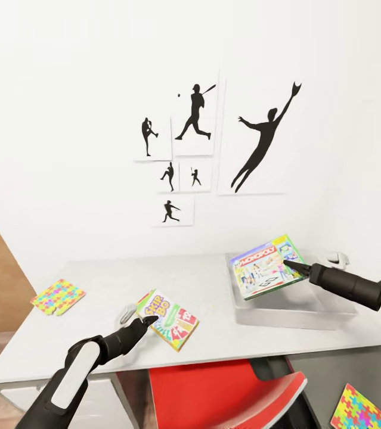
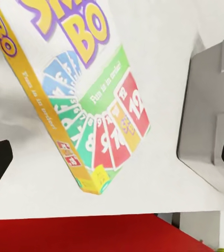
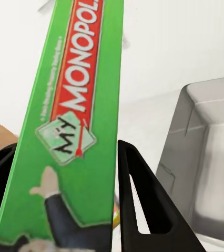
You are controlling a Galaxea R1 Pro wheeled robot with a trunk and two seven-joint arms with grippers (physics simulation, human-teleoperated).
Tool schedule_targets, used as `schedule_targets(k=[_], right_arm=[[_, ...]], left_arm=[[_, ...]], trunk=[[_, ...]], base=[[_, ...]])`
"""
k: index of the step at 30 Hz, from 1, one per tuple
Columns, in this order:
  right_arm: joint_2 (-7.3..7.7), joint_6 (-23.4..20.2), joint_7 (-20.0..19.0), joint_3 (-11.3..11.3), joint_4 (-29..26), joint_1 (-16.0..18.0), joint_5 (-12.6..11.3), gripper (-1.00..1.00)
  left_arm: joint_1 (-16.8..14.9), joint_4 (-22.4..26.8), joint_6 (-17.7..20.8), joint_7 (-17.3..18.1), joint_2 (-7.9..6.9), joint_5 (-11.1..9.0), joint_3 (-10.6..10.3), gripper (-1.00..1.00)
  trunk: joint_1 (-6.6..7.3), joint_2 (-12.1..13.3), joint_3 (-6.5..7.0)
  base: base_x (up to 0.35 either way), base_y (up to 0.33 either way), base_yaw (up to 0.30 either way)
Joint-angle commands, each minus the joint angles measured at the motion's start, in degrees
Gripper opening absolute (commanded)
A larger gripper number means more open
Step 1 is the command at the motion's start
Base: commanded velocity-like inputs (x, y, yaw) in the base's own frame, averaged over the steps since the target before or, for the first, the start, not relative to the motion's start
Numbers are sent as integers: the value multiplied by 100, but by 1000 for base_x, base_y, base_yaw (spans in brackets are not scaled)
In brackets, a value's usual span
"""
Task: Put all the toys in the child's room - the three board games (two on the bed and one on the table), the two jigsaw puzzles on the table, and the tennis ball on the table - inside the toy box on the table in the child's room.
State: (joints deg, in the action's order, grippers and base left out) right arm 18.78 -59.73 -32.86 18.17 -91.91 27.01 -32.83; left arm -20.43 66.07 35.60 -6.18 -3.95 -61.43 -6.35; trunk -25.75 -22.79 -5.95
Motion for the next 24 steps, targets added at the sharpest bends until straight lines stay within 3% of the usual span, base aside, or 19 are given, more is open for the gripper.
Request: schedule_targets(k=[1, 8, 16, 18, 19, 24], right_arm=[[0, -27, -49, 11, -1, 12, 32, -100], [2, -27, -44, 24, 14, 33, 31, -100], [47, -27, -15, 83, 283, 135, 55, -100], [51, -27, -11, 84, 467, 225, 59, -100], [48, -27, -4, 75, 902, 427, 62, -100], [50, -27, 24, 65, 1692, 804, 76, -100]], left_arm=[[-4, 11, 8, -56, -6, -62, -10, 100], [-30, 13, 9, -56, -6, -62, 6, 100], [-354, 19, 26, -50, -19, -62, 36, 100], [-449, 18, 34, -60, -29, -67, 43, 100], [-606, 15, 46, -82, -50, -89, 52, 100], [-808, 9, 70, -115, -77, -100, 67, 100]], trunk=[[-4, -13, -13], [-4, -13, -13], [-4, -13, -13], [-4, -13, -13], [-4, -13, -13], [-4, -13, -13]], base=[[0, 0, -141], [0, 0, -91], [0, 0, -16], [0, 0, -5], [0, 0, -2], [0, 0, -1]])
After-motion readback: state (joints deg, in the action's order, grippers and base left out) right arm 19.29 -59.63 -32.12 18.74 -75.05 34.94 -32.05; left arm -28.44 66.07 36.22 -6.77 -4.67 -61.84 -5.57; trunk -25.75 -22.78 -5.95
